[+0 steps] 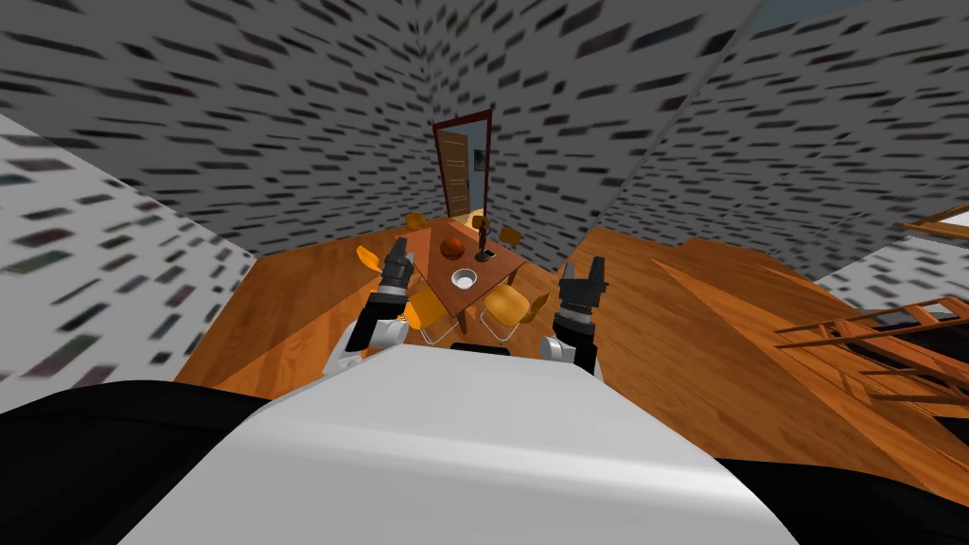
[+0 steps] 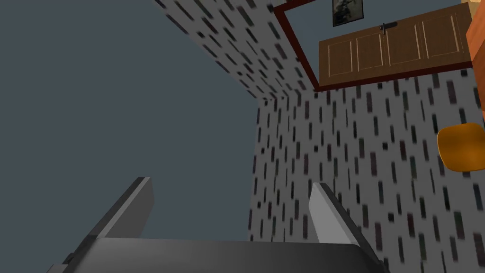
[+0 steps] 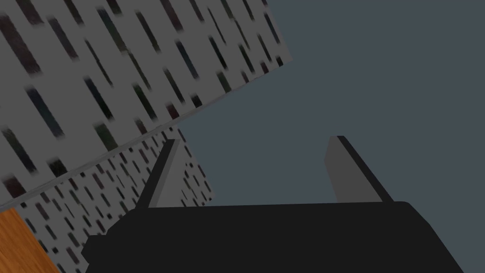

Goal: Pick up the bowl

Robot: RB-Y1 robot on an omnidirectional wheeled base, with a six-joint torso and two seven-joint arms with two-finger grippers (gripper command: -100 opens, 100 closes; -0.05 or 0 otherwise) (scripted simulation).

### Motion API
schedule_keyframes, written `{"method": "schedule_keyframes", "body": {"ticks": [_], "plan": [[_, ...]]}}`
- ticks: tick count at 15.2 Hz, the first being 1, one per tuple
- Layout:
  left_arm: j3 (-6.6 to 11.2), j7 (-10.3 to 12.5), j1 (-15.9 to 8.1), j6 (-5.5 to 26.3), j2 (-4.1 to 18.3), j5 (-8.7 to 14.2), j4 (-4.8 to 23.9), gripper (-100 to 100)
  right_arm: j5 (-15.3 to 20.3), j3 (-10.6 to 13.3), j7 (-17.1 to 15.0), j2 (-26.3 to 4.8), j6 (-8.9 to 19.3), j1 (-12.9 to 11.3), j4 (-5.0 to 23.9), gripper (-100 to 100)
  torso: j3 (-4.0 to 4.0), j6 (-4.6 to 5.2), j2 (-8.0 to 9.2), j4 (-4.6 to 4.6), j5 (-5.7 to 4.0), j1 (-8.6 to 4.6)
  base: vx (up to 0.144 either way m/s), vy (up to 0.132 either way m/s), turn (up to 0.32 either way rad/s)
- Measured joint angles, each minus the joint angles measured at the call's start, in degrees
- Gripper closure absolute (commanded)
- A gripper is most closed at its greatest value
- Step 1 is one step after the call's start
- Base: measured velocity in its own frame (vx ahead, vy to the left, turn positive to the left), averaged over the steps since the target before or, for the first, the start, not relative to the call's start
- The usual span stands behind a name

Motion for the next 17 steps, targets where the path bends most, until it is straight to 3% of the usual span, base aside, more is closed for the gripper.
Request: {"method": "schedule_keyframes", "body": {"ticks": [4, 17], "plan": [[2.52, -0.23, -0.33, 4.55, 1.96, 1.15, 1.38, -100, 0.00, 0.00, 0.00, 0.00, 0.00, 0.00, 0.00, 0, -0.01, 0.01, -0.01, 0.00, 0.00, 0.01, -0.014, -0.010, -0.069], [8.76, -1.28, -2.66, 19.13, 4.73, 3.94, 6.67, -100, 0.00, 0.00, 0.00, 0.00, 0.00, 0.00, 0.00, 0, -0.05, 0.00, -0.08, -0.02, 0.00, 0.00, -0.002, -0.010, -0.073]]}}
